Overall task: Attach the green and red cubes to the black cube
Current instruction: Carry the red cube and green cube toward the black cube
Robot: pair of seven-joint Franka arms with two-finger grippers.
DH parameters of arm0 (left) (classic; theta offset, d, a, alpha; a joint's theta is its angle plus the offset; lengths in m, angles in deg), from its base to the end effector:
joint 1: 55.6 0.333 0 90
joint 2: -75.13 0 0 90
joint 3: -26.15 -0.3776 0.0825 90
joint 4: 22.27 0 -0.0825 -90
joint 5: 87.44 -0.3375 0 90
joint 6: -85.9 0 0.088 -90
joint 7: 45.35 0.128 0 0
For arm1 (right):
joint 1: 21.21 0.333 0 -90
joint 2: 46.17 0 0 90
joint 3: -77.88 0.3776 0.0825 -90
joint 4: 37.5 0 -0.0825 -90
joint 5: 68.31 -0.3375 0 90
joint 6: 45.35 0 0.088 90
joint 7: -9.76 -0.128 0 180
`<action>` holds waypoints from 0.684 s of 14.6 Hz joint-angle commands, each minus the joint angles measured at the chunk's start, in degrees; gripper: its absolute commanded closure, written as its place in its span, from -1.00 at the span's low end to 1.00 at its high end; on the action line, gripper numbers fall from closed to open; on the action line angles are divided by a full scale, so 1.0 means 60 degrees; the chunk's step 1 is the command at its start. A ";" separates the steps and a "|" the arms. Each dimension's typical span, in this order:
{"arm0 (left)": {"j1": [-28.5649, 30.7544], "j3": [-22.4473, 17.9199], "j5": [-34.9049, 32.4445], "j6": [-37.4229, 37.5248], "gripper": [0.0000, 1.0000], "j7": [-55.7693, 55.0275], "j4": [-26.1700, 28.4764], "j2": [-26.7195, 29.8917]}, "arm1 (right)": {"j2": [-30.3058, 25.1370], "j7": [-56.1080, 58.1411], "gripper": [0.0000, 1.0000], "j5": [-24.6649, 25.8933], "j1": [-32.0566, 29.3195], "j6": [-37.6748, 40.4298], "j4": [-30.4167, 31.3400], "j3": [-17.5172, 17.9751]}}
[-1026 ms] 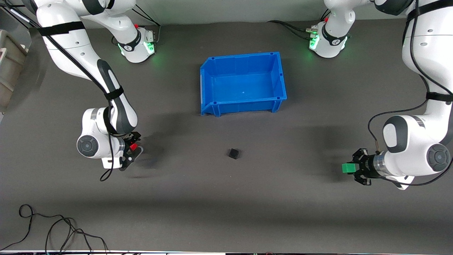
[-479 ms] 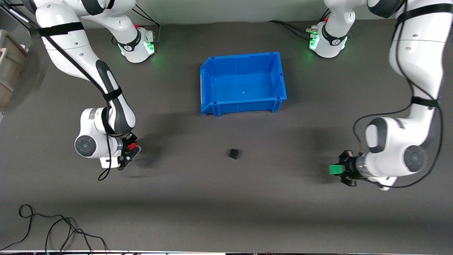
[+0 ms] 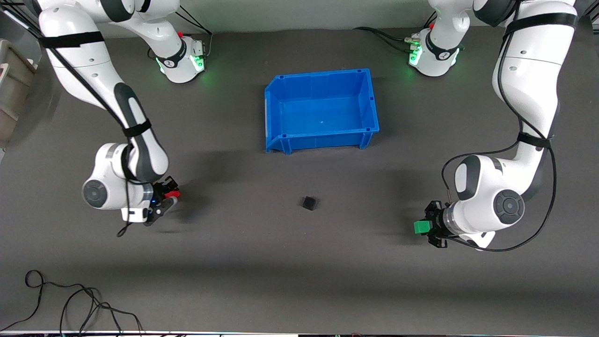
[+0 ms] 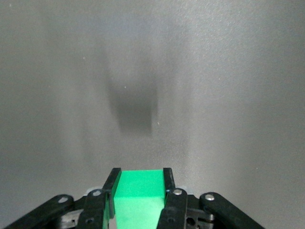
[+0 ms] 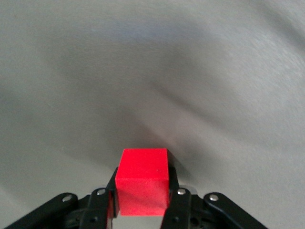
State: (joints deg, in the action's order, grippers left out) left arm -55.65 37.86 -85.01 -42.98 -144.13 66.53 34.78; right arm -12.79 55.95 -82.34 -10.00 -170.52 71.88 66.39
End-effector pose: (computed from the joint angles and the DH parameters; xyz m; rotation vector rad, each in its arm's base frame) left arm 0.6992 -0.1177 0.2978 2.1216 2.1701 -0.1991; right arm 0.5936 0.0194 0.2411 -2.7959 -0.9370 0.3538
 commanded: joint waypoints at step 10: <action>-0.1720 -0.0150 -0.1168 -0.0022 1.00 -0.3354 -0.1149 -0.0701 | 0.0121 -0.5482 1.00 -0.4775 -0.0081 0.1655 -0.0594 0.0215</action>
State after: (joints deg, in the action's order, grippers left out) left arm -64.73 37.85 -91.26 -43.21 -159.73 61.41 31.30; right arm -12.64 27.99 -104.66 -10.11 -163.23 69.11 67.86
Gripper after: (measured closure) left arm 0.604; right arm 0.604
